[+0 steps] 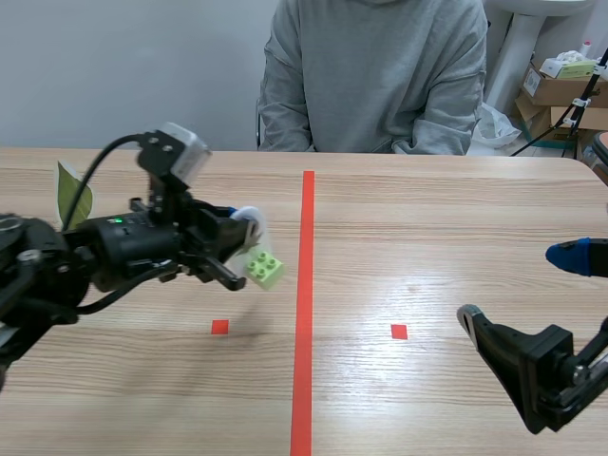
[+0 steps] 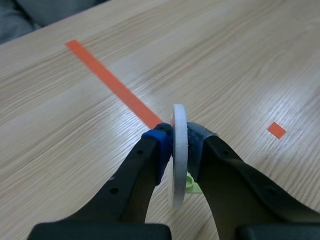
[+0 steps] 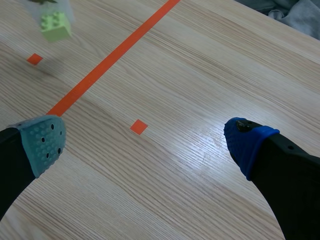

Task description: Do the leaf sorting experiment

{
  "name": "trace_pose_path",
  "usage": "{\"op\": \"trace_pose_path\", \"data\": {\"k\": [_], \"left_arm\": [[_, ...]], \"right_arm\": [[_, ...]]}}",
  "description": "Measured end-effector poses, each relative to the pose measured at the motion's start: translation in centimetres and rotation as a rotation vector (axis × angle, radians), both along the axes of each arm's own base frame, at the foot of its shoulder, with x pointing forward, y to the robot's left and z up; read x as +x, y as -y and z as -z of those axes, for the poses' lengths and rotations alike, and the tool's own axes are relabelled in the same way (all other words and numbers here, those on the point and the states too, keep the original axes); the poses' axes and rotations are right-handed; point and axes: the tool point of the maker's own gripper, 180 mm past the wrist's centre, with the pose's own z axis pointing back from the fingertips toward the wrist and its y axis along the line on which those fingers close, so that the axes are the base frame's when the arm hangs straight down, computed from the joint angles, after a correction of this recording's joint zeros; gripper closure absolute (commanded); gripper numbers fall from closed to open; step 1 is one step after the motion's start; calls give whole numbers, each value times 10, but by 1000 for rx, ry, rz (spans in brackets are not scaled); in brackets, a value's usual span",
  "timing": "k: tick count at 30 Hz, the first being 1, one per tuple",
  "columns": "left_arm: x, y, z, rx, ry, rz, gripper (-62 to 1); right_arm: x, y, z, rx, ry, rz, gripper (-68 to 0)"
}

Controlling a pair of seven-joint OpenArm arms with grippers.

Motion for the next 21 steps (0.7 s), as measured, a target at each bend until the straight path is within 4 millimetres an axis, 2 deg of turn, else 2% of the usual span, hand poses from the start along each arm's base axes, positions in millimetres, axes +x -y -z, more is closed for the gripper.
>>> {"op": "trace_pose_path", "data": {"k": [6,11,14,21], "left_arm": [[-7,-82,-6,-75,-12,-251,-38],[-4,-153,-9,-46,14,-469,-38],[1,-178,-4,-15,9,-540,-38],[14,-227,25,37,-45,-662,-38]], "right_arm": [[0,0,0,0,0,0,-667],[0,0,0,0,0,0,-667],[0,0,0,0,0,0,-667],[0,0,0,-1,0,0,-667]]}}
